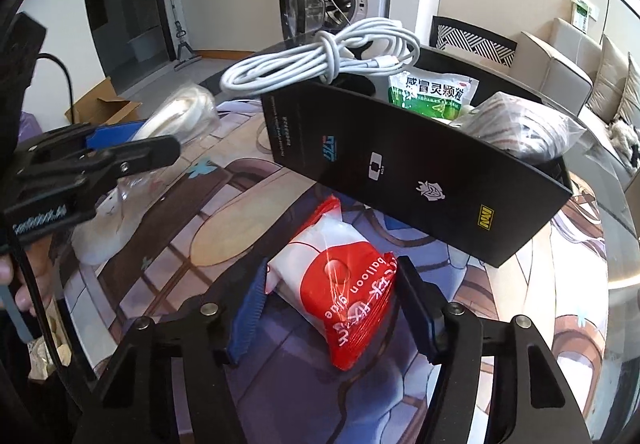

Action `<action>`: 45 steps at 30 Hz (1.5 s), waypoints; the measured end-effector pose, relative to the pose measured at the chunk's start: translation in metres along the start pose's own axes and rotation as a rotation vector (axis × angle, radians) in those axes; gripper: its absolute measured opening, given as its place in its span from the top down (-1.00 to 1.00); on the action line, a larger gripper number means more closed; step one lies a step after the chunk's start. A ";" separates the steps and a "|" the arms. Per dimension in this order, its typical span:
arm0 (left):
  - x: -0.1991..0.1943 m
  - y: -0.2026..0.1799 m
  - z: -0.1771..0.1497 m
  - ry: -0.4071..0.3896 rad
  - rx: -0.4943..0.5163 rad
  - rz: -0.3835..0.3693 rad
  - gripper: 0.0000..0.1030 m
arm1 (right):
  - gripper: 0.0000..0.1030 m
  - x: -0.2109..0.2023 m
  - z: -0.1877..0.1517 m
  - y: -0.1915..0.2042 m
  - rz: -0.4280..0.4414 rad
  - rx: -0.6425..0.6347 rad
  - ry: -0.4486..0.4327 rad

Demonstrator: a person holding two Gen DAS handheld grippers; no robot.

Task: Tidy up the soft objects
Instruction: 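Lift the rope bag with the left tool while the right tool grasps the red-and-white packet, then carry the rope bag and red packet over the black box with both tools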

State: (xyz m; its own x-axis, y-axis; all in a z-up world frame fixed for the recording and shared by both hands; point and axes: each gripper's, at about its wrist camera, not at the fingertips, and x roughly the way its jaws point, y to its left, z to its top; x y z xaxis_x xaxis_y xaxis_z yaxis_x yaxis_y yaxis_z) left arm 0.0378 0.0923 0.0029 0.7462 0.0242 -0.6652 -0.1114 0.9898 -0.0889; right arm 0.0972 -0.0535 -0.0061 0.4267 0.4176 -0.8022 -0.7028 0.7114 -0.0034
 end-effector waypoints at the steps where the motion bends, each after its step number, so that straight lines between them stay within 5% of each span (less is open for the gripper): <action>1: -0.001 -0.001 -0.001 -0.003 0.000 0.002 0.16 | -0.24 -0.003 -0.001 0.000 0.005 -0.002 -0.006; 13: -0.022 -0.008 0.003 -0.054 0.012 -0.020 0.16 | -0.24 -0.053 -0.016 -0.004 0.008 -0.024 -0.130; 27: -0.050 -0.039 0.028 -0.144 0.078 -0.109 0.16 | -0.24 -0.108 0.005 -0.044 -0.034 0.030 -0.293; 45: 0.005 -0.070 0.078 -0.172 0.066 -0.173 0.16 | -0.24 -0.081 0.051 -0.080 -0.110 0.036 -0.343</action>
State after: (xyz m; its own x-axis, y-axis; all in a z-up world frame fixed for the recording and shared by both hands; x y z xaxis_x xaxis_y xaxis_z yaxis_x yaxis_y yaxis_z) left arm 0.1003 0.0337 0.0639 0.8515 -0.1288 -0.5082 0.0669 0.9881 -0.1383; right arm 0.1480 -0.1154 0.0897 0.6690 0.4982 -0.5516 -0.6240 0.7797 -0.0524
